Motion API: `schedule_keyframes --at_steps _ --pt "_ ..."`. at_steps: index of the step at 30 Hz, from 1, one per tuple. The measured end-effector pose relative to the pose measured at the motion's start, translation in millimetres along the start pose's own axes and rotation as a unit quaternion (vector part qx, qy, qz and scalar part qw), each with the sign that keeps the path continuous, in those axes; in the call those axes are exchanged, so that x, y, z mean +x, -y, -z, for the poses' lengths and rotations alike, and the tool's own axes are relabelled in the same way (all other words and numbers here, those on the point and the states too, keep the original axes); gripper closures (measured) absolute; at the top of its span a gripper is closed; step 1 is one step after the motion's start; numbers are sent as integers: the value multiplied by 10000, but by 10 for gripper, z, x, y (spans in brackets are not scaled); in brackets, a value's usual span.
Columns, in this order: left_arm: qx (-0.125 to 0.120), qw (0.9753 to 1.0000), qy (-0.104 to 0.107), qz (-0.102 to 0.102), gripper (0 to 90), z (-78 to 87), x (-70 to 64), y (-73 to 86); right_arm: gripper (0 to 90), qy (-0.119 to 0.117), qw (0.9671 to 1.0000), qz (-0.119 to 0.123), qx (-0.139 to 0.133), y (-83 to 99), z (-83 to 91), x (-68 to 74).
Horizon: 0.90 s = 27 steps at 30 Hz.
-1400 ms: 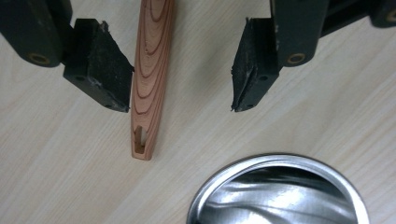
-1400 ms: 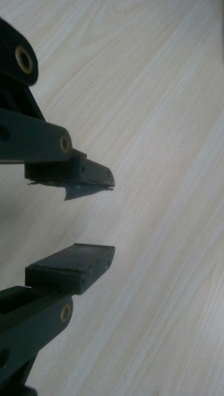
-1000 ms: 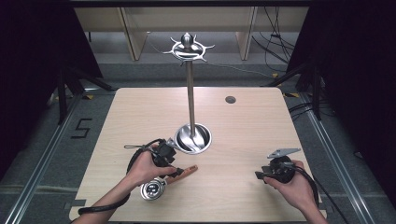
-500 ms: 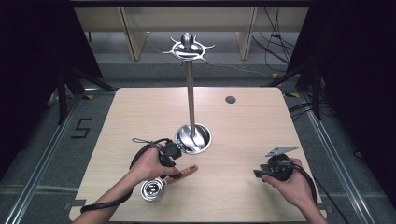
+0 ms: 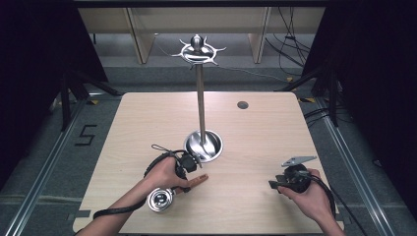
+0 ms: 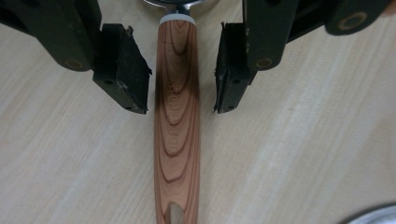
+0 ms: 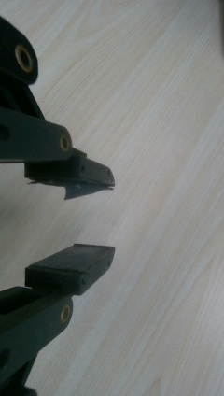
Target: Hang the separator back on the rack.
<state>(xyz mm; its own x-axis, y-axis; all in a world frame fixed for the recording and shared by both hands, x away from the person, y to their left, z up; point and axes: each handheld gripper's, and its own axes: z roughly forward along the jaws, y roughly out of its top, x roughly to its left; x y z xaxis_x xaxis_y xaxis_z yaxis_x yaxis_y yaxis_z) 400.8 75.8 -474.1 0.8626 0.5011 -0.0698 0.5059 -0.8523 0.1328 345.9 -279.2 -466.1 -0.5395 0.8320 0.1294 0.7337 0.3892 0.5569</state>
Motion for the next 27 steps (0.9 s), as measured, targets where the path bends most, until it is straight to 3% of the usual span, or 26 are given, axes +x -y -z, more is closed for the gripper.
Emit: schedule_keyframes --at_steps 1,2,9,11,13,16,18,20,22,27 --pt "69 10000 -8 -11 550 -5 2 6 603 -10 10000 -2 61 0 10 3" --pt "291 9993 -60 -246 551 16 34 8 603 -1 10000 -22 63 2 10 4" --pt "404 9991 0 -100 555 24 36 90 602 -4 10000 44 52 2 10 -5" --pt "483 9988 7 -116 566 0 36 107 602 4 10000 -16 49 -3 5 10" --pt "537 9984 -14 -183 593 -25 30 114 602 16 10000 87 25 -2 -4 6" --pt "542 9983 -4 -200 616 -23 31 109 601 -30 10000 21 60 -15 -9 10" --pt "549 9983 -24 -197 635 -22 25 110 602 19 9999 147 18 -13 -20 -4" --pt "576 9983 -10 -117 667 -24 -8 120 601 -6 10000 80 50 -18 -14 6" --pt "565 9978 -157 -296 675 -26 -19 118 601 -19 10000 48 64 -16 -12 12" --pt "479 9982 -151 -325 680 -19 -29 146 601 -7 9999 154 -1 -7 -22 -5"
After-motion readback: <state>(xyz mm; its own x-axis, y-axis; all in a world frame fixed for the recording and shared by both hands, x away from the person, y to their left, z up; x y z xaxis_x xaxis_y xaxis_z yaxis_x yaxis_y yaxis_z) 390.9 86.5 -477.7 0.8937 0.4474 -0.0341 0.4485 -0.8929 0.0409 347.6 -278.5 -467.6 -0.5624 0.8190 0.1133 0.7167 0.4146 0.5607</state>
